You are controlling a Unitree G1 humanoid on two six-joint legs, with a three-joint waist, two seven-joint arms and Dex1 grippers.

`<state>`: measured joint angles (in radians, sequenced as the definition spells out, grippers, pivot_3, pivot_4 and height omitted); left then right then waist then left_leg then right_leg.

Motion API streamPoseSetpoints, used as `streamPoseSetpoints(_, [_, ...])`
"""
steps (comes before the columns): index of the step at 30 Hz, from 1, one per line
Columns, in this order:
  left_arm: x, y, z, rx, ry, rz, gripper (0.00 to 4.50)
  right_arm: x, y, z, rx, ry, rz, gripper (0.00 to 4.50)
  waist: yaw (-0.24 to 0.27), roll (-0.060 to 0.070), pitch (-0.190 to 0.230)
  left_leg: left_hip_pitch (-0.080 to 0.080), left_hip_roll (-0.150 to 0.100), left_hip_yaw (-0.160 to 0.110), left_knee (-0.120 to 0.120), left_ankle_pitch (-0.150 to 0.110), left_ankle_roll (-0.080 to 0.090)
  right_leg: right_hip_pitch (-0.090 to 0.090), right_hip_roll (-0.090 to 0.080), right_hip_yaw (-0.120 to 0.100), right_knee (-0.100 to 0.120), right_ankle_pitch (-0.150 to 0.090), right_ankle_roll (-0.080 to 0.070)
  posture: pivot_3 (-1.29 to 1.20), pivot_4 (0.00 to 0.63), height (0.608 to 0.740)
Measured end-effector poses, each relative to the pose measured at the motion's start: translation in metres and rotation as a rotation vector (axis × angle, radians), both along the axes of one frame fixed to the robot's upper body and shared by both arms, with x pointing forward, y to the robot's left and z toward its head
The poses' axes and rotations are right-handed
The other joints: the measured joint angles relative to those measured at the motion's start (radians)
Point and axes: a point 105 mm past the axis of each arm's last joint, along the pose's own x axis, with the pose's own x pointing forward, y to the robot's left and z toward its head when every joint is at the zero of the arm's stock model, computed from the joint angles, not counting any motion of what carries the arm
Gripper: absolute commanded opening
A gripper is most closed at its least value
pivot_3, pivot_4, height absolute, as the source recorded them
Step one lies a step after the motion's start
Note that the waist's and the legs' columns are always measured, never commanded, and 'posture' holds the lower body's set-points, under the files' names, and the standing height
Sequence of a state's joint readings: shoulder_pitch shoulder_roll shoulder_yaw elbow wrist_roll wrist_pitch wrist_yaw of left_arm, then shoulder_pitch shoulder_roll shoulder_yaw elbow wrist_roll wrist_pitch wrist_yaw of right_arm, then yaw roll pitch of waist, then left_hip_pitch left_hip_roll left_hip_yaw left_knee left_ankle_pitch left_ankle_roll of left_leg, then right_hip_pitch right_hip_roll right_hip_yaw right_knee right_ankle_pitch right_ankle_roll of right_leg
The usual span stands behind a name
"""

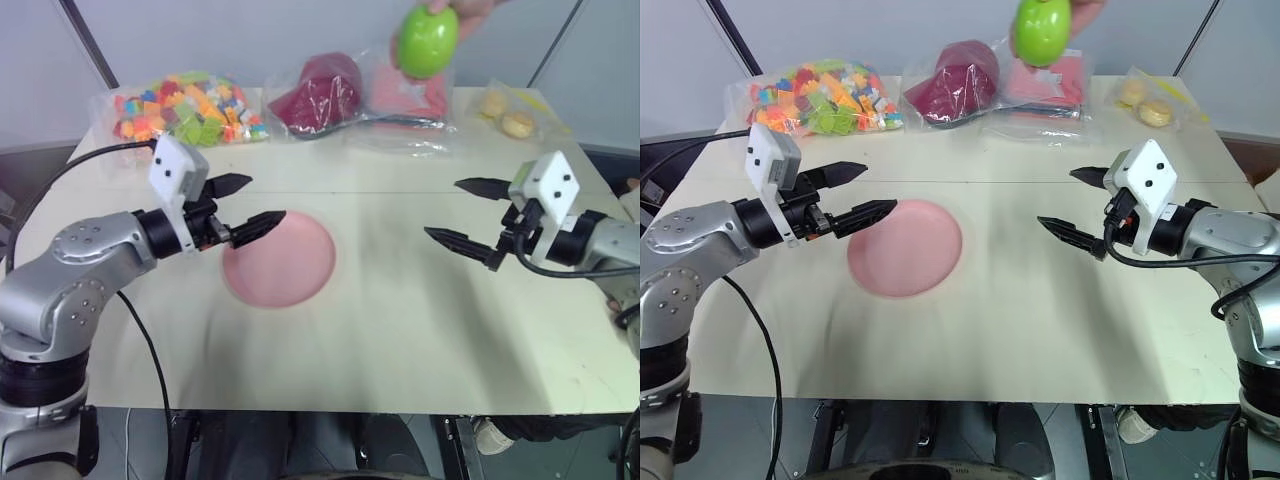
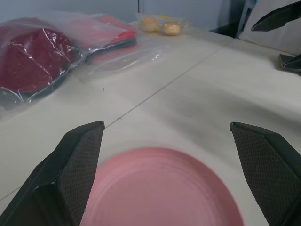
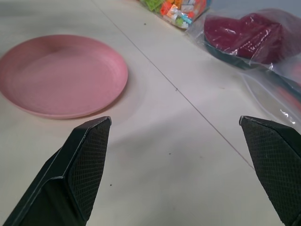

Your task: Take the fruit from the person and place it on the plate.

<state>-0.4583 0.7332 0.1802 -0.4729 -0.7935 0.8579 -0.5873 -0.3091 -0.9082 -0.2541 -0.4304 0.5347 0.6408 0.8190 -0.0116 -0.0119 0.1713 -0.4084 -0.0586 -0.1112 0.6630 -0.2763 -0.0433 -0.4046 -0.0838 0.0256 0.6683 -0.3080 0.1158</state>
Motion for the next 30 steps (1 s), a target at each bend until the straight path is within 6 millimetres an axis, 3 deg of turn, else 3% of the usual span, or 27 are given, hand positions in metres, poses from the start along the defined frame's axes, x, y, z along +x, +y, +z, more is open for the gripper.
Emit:
streamPoseSetpoints(3, [0.0,-0.001,0.002,-0.003,-0.006,-0.003,4.46,0.004,0.003,0.005,0.045,-0.03,-0.026,4.5,-0.002,0.0,0.0,0.0,0.0,0.0,0.0,0.0,0.0,0.0,0.0,0.0,0.0,0.0,0.0,0.0,0.15,0.74])
streamPoseSetpoints(6, [0.0,-0.003,0.002,-0.005,-0.007,-0.008,4.46,0.017,0.011,0.022,0.175,-0.075,-0.094,4.5,-0.006,0.0,0.0,0.0,0.001,0.0,0.0,0.0,0.0,0.0,0.001,0.0,0.0,0.0,0.0,0.0,0.15,0.74])
streamPoseSetpoints(14, [0.001,-0.005,0.004,-0.006,-0.015,-0.015,4.46,0.049,0.05,0.054,0.513,-0.06,-0.324,4.5,-0.002,0.0,0.0,0.0,0.0,0.0,-0.001,0.001,-0.001,-0.002,0.001,0.0,0.001,0.0,0.0,0.0,0.15,0.74])
streamPoseSetpoints(22, [0.001,-0.009,0.003,0.003,-0.015,-0.026,4.46,0.067,0.048,0.059,0.49,-0.182,-0.612,4.5,-0.007,0.001,0.0,0.0,-0.001,0.0,-0.001,0.001,-0.001,-0.003,0.0,0.001,0.002,0.0,0.0,0.0,0.15,0.74])
streamPoseSetpoints(30, [0.001,-0.013,0.003,0.004,-0.016,-0.038,4.46,0.078,0.057,0.08,0.542,-0.268,-0.657,4.5,-0.014,0.001,0.0,0.0,0.0,0.0,-0.002,0.001,-0.002,-0.004,0.001,0.001,0.002,0.0,0.0,0.0,0.15,0.74])
